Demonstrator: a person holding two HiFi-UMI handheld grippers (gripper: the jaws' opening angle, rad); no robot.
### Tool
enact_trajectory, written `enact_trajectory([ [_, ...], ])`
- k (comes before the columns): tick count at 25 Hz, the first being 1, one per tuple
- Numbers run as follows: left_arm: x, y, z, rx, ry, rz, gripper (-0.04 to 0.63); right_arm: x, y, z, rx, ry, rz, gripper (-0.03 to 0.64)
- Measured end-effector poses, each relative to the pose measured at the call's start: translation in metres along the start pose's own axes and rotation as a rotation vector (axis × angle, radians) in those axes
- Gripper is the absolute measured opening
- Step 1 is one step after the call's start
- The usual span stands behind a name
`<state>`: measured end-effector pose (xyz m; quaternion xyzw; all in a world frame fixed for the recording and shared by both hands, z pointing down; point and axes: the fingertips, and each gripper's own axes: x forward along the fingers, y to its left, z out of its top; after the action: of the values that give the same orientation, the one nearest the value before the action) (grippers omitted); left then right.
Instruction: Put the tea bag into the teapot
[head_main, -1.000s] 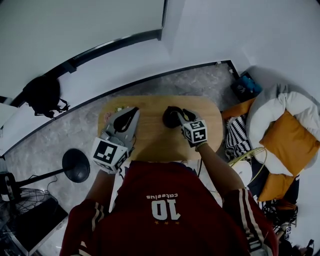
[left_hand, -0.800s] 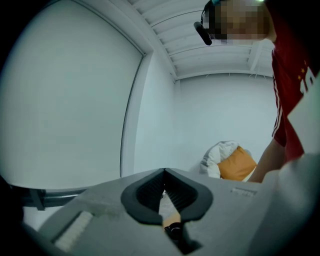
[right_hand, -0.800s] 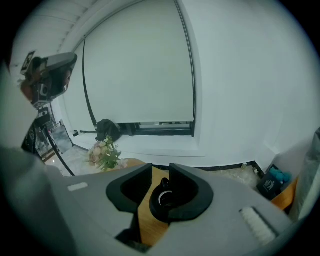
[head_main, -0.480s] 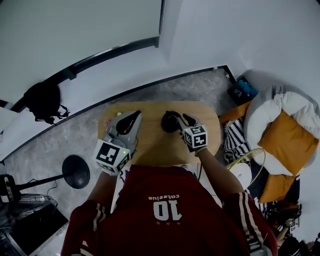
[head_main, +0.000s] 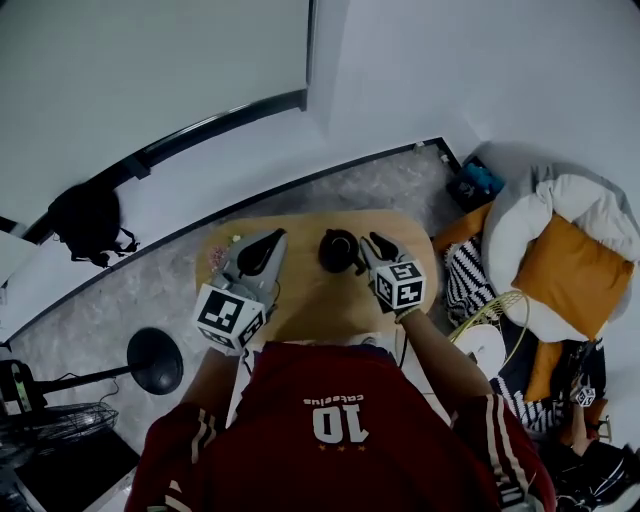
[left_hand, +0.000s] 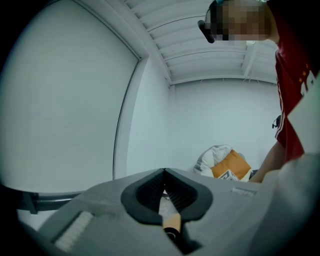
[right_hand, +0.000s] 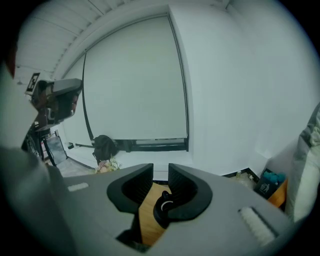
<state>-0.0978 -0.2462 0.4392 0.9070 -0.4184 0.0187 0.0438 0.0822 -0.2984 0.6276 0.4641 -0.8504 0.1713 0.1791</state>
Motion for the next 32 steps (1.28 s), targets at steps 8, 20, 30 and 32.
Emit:
enact_trajectory([
  [8, 0.0, -0.017, 0.004, 0.011, -0.008, -0.06, 0.002, -0.045, 0.015, 0.034, -0.006, -0.131, -0.034, 0.095],
  [20, 0.012, -0.039, 0.018, 0.028, -0.029, -0.141, 0.002, -0.121, 0.026, 0.088, -0.015, -0.285, -0.117, 0.094],
  [30, 0.021, -0.055, 0.037, 0.025, -0.048, -0.155, 0.002, -0.186, 0.044, 0.144, -0.022, -0.398, -0.151, 0.089],
  [32, 0.02, -0.056, 0.039, 0.021, -0.053, -0.159, 0.002, -0.193, 0.048, 0.152, -0.024, -0.416, -0.154, 0.083],
])
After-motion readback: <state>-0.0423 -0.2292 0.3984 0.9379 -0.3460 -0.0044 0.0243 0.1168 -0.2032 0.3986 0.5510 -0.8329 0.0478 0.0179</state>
